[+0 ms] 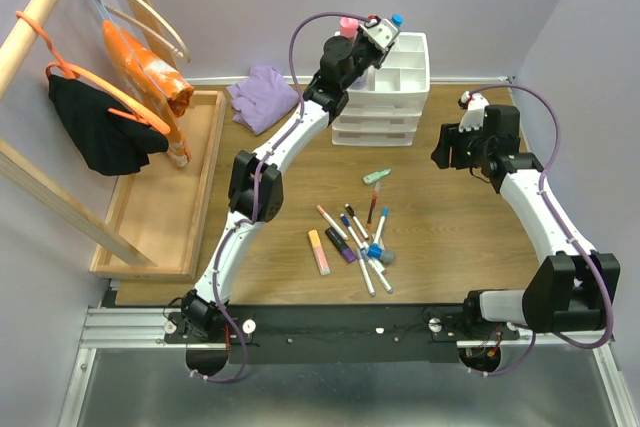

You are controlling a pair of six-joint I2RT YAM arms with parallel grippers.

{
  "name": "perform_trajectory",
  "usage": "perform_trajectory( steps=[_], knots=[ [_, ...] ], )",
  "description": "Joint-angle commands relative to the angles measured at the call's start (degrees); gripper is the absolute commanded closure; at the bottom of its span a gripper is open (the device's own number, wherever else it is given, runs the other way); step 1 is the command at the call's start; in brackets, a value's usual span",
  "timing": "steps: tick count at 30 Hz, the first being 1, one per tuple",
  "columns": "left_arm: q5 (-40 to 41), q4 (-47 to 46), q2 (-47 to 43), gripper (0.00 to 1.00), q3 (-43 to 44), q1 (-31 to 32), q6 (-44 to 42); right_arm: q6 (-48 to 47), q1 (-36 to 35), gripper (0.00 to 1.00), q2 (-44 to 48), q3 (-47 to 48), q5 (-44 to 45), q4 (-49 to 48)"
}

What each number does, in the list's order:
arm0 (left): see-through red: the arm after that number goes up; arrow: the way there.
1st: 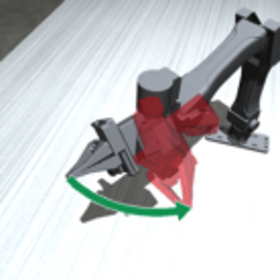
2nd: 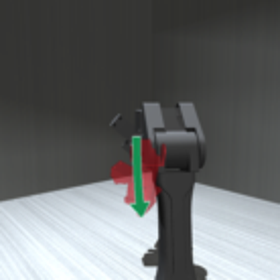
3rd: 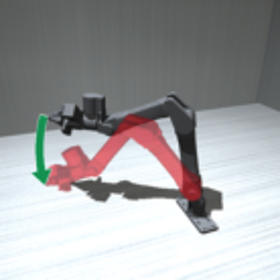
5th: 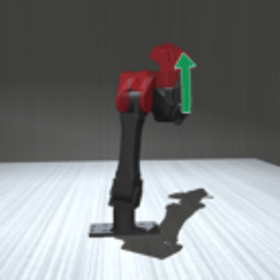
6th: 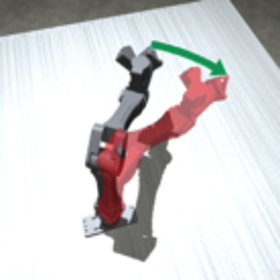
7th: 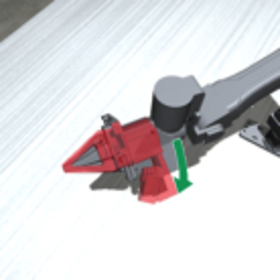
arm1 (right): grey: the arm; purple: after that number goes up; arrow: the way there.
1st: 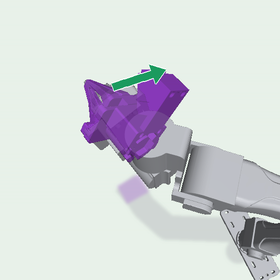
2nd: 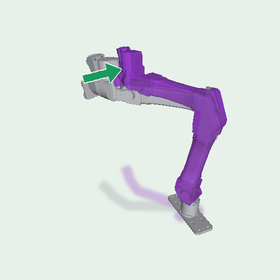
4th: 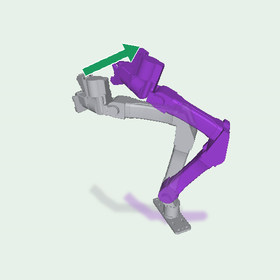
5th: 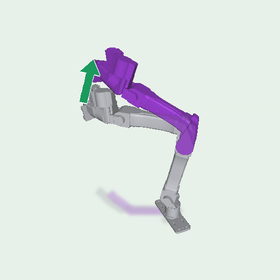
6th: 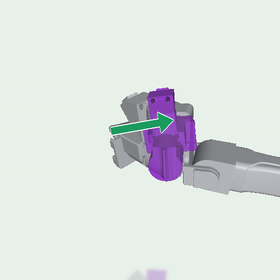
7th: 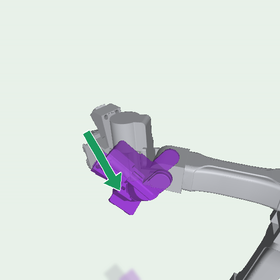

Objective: Sort the stationery into containers
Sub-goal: Place the pen in the storage box, then pick up the pen from the center of the board.

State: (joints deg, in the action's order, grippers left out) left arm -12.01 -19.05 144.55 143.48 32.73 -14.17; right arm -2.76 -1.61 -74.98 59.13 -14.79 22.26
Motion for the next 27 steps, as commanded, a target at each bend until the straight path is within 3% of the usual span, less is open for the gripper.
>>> perform_trajectory(
  steps=[1,3,6,9,16,27],
  knots=[
    [1.7,-0.7,0.2,0.85,-0.7,0.3,-1.6,1.0,0.6,0.36,0.8,-1.2,-1.5,-1.3],
    [3.0,-1.0,0.2,0.7,-0.8,0.4,-1.8,1.1,0.7,0.36,0.9,-1.4,-1.6,-1.3],
    [4.0,-1.3,0.0,0.57,-0.7,0.6,-2.2,1.0,0.8,0.36,1.1,-1.7,-1.7,-1.3],
    [4.4,-1.1,-0.3,0.5,-0.7,0.8,-2.6,1.2,0.9,0.36,1.5,-2.0,-1.9,-1.3],
    [5.8,-1.4,-1.9,0.39,-0.8,1.3,-3.0,1.7,1.2,0.36,2.6,-2.9,-2.7,-1.4],
    [7.1,-0.4,-4.7,0.36,-2.0,1.5,-4.9,2.5,1.3,0.36,4.4,-4.0,-3.6,-1.4]
  ],
)
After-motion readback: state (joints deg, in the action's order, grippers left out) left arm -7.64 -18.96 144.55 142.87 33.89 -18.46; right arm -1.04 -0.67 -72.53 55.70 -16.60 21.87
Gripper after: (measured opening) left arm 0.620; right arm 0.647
